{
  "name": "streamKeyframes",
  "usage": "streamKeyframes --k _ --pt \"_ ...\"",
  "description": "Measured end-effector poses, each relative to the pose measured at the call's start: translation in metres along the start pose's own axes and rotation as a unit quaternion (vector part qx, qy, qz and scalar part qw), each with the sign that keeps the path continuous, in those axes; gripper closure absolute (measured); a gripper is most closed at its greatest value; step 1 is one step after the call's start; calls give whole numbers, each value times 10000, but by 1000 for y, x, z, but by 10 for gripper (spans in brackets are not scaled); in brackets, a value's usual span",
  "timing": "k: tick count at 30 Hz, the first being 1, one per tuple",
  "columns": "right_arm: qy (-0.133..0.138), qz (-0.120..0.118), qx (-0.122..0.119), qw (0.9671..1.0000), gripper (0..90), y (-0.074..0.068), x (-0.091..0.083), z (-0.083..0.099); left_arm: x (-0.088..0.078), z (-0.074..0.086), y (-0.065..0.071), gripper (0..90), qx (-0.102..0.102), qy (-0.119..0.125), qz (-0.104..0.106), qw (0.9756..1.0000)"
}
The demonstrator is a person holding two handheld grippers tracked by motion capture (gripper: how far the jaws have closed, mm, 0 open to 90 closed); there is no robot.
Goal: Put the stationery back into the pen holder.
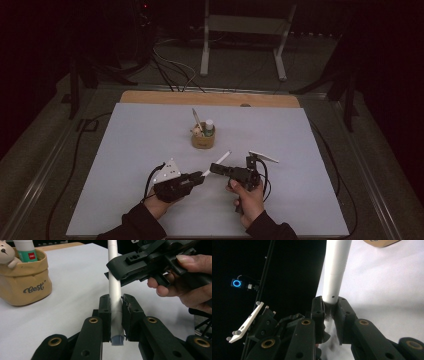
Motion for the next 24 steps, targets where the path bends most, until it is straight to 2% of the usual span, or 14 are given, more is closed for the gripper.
streamKeyframes --k 4,7,8,9,10,12,14,17,21,22,23,24 --pt "10 38 -114 9999 792 -1 0 0 0 -1 0 793 10 -66 59 10000" --pt "0 63 -250 9997 793 -2 0 0 1 -2 -2 768 -113 -102 197 9997" --pt "22 116 -361 9993 793 -2 0 0 1 -2 -2 692 -112 -97 245 9996" --pt "22 116 -361 9993 793 -2 0 0 1 -2 -2 635 -112 -97 245 9996" --pt "45 146 -390 9991 793 -2 -1 0 1 -2 -1 635 -98 -143 249 9995" --pt "94 267 -639 9976 793 -4 -2 -2 2 -3 0 500 -124 -161 290 9994" --pt "133 407 -964 9944 793 -6 -4 -3 1 -3 -2 428 -176 -195 237 9994" --pt "190 640 -1496 9865 793 -12 -7 -4 0 -4 -4 334 -274 -294 272 9988" --pt "270 864 -1936 9769 793 -19 -10 -6 -1 -6 -4 242 -336 -306 234 9987" --pt "241 883 -1993 9756 793 -20 -10 -6 -2 -6 -4 228 -363 -312 274 9985" --pt "258 940 -2092 9730 793 -21 -11 -7 -2 -6 -4 208 -317 -368 383 9981" --pt "279 973 -2152 9713 793 -22 -12 -7 -2 -6 -3 167 -278 -383 400 9981"
Point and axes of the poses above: each handheld gripper's, and its own axes: x roughly forward along the jaws, z roughly out of its underside, y roughly to its right, the point moved 2 cm from there along x, roughly forward along the jaws, and after that the axes turned 3 degrees about z, right-handed, at the moved point
